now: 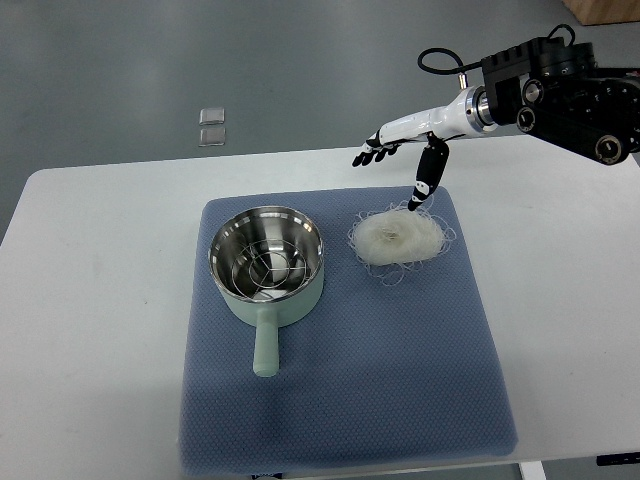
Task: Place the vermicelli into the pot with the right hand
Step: 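Lower the right hand and close its fingers around the vermicelli, then lift the vermicelli bundle up off the mat with the right hand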
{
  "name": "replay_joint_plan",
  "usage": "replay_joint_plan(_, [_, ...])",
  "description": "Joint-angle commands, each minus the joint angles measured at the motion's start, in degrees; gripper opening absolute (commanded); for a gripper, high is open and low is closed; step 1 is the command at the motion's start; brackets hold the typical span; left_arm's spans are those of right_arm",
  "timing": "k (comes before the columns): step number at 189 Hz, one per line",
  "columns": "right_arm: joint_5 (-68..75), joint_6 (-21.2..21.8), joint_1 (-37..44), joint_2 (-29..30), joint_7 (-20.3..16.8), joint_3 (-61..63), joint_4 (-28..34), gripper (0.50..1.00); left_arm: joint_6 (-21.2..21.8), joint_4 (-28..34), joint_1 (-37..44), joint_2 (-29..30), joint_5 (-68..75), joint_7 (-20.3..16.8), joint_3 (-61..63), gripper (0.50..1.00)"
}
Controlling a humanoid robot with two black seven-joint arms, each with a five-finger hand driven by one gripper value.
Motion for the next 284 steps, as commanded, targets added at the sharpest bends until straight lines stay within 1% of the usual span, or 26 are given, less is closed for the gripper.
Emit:
replay_joint_plan(1, [0.2, 1.7, 1.5, 1.8, -3.0, -2.1, 0.6, 0.928, 0.0, -0.1, 0.0, 0.0, 0.1, 0.0, 0.0, 1.0])
replay_joint_plan(44, [0.3, 0.7, -2.6, 5.1, -5.4, -1.7, -0.1, 0.928, 0.0, -0.2, 0.0, 0.0, 0.1, 0.0, 0.1, 1.0])
replay_joint_plan(71, [0.2, -3.3, -5.5, 6.9, -6.9, -2.2, -2.2, 0.928, 0.0, -0.1, 0.0, 0.0, 0.0, 0.0, 0.1, 1.0])
replay_joint_plan(94, [0.2, -5.1, -7.6, 7.8, -8.2, -2.2, -4.2, 0.928, 0.0, -0.1, 0.0, 0.0, 0.1, 0.1, 0.1, 1.0])
replay_joint_plan(168, [-0.6, -6.3, -11.5, 8.4, -8.5, -2.3, -5.8, 0.917, 0.0, -0.1, 0.0, 0.0, 0.0, 0.1, 0.1, 1.0])
replay_joint_plan(177, [-0.7, -7.2, -11.8, 8.4, -8.5, -2.4, -5.8, 0.891, 0.0, -0.1, 0.0, 0.0, 0.0, 0.1, 0.1, 1.0])
replay_joint_plan(181, [-0.7, -7.7, -12.2, 8.4, -8.5, -2.4, -5.8, 0.844, 0.0, -0.1, 0.0, 0.0, 0.0, 0.1, 0.1, 1.0])
replay_joint_plan(183, [-0.7, -7.7, -12.2, 8.4, -8.5, -2.4, -5.8, 0.844, 0.0, -0.1, 0.0, 0.0, 0.0, 0.1, 0.1, 1.0])
replay_joint_plan(188, [-0.7, -7.9, -12.4, 8.4, -8.4, -2.4, -5.8, 0.795, 0.0, -0.1, 0.0, 0.0, 0.0, 0.1, 0.1, 1.0])
replay_joint_plan(191, [-0.7, -7.9, -12.5, 8.4, -8.4, -2.4, -5.8, 0.78, 0.0, -0.1, 0.0, 0.0, 0.0, 0.1, 0.1, 1.0])
replay_joint_plan(192, [-0.7, -7.9, -12.5, 8.4, -8.4, -2.4, -5.8, 0.76, 0.0, -0.1, 0.0, 0.0, 0.0, 0.1, 0.1, 1.0])
replay_joint_plan(193, [-0.7, -7.9, -12.5, 8.4, -8.4, -2.4, -5.8, 0.76, 0.0, -0.1, 0.0, 0.0, 0.0, 0.1, 0.1, 1.0])
replay_joint_plan(194, [-0.8, -7.9, -12.6, 8.4, -8.4, -2.4, -5.8, 0.738, 0.0, -0.1, 0.0, 0.0, 0.0, 0.1, 0.1, 1.0])
replay_joint_plan(195, [-0.8, -7.9, -12.6, 8.4, -8.4, -2.4, -5.8, 0.738, 0.0, -0.1, 0.0, 0.0, 0.0, 0.1, 0.1, 1.0])
replay_joint_plan(196, [-0.8, -8.0, -12.6, 8.4, -8.4, -2.4, -5.8, 0.713, 0.0, -0.1, 0.0, 0.0, 0.0, 0.1, 0.0, 1.0])
replay_joint_plan(197, [-0.8, -8.0, -12.6, 8.4, -8.4, -2.4, -5.8, 0.713, 0.0, -0.1, 0.0, 0.0, 0.0, 0.1, 0.0, 1.0])
replay_joint_plan(198, [-0.8, -8.0, -12.6, 8.4, -8.4, -2.4, -5.8, 0.691, 0.0, -0.1, 0.0, 0.0, 0.0, 0.1, 0.0, 1.0])
replay_joint_plan(199, [-0.8, -8.0, -12.6, 8.4, -8.4, -2.4, -5.8, 0.691, 0.0, -0.1, 0.0, 0.0, 0.0, 0.1, 0.0, 1.0])
replay_joint_plan(200, [-0.8, -8.0, -12.6, 8.4, -8.4, -2.4, -5.8, 0.666, 0.0, -0.1, 0.0, 0.0, 0.0, 0.1, 0.1, 1.0])
replay_joint_plan(201, [-0.8, -8.0, -12.6, 8.4, -8.4, -2.4, -5.8, 0.666, 0.0, -0.1, 0.0, 0.0, 0.0, 0.1, 0.1, 1.0])
replay_joint_plan(202, [-0.8, -8.1, -12.6, 8.4, -8.4, -2.4, -5.8, 0.642, 0.0, -0.1, 0.0, 0.0, 0.0, 0.1, 0.0, 1.0])
replay_joint_plan(203, [-0.8, -8.1, -12.6, 8.4, -8.4, -2.4, -5.8, 0.641, 0.0, -0.1, 0.0, 0.0, 0.0, 0.1, 0.0, 1.0])
replay_joint_plan(204, [-0.8, -8.1, -12.6, 8.4, -8.4, -2.4, -5.8, 0.619, 0.0, 0.0, 0.0, 0.0, 0.0, 0.1, 0.1, 1.0])
replay_joint_plan(215, [-0.9, -8.4, -12.6, 8.4, -8.4, -2.4, -5.8, 0.537, 0.0, 0.0, 0.0, 0.0, 0.0, 0.1, 0.1, 1.0])
replay_joint_plan(218, [-1.0, -8.4, -12.6, 8.4, -8.4, -2.4, -5.8, 0.5, 0.0, 0.0, 0.0, 0.0, 0.0, 0.1, 0.1, 1.0])
replay_joint_plan(284, [-0.5, -7.7, -11.1, 6.1, -8.2, -1.9, -4.5, 0.5, 0.0, 0.1, 0.0, 0.0, -0.1, 0.1, 0.0, 1.0])
